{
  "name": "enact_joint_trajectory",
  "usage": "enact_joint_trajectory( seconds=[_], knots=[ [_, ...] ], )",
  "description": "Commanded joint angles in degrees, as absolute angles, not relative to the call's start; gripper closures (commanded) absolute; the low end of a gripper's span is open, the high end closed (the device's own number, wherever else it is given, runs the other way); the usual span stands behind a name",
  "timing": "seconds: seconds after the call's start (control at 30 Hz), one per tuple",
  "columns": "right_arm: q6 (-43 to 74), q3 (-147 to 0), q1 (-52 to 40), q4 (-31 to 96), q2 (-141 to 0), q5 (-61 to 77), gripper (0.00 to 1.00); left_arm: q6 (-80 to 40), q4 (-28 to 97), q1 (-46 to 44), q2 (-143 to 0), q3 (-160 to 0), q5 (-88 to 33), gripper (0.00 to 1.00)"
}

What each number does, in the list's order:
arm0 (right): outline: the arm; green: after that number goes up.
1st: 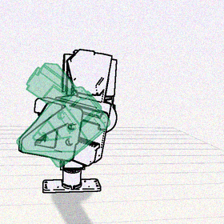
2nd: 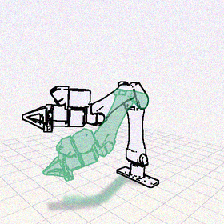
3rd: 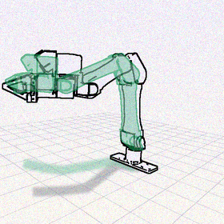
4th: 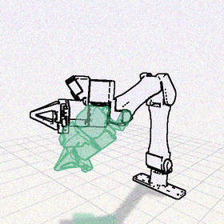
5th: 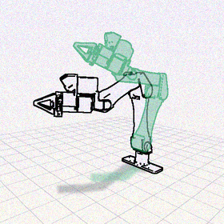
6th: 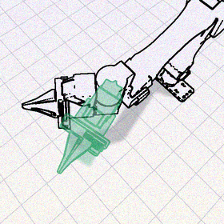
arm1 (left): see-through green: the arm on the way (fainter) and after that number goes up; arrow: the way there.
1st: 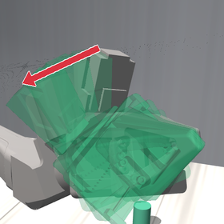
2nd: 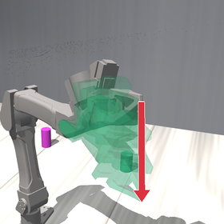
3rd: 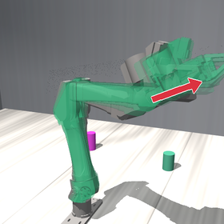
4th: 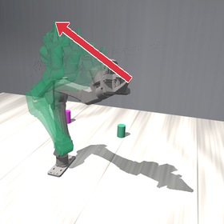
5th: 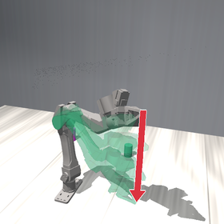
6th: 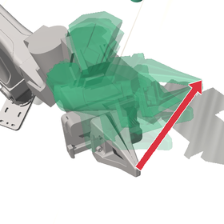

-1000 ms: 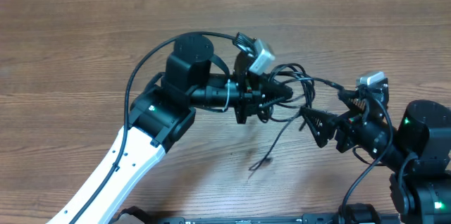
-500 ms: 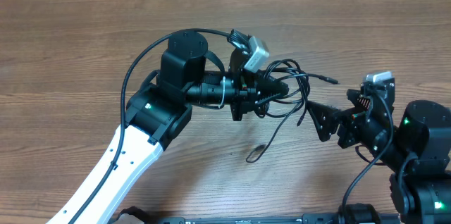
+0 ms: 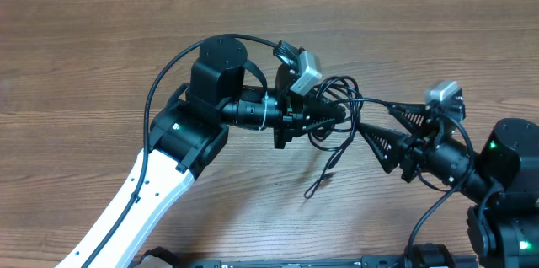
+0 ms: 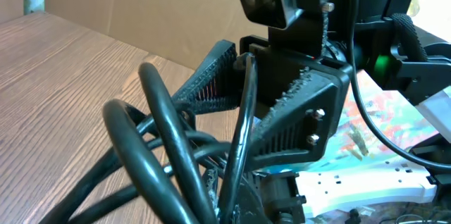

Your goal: Untangle cables

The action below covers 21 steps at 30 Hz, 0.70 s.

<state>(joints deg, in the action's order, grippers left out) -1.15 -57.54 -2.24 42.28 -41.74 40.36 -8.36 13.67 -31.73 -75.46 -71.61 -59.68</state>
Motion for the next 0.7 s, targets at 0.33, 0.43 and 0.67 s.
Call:
enact_joint_trajectory(
  seconds=[0.33, 0.43, 0.67],
  knots=[
    [-3.3, -59.2, -2.5, 40.8, -41.4, 48.4, 0.41, -5.7, 13.0, -32.2, -75.5, -71.9, -63.6, 0.96],
    [-3.5, -59.2, -2.5, 40.7, -41.4, 50.9, 0.48, -3.7, 13.0, -32.2, -75.5, -71.9, -64.4, 0.96],
    [-3.5, -59.2, -2.5, 39.8, -41.4, 51.2, 0.68, 2.9, 13.0, -32.3, -75.5, -71.9, -71.7, 0.96]
  ],
)
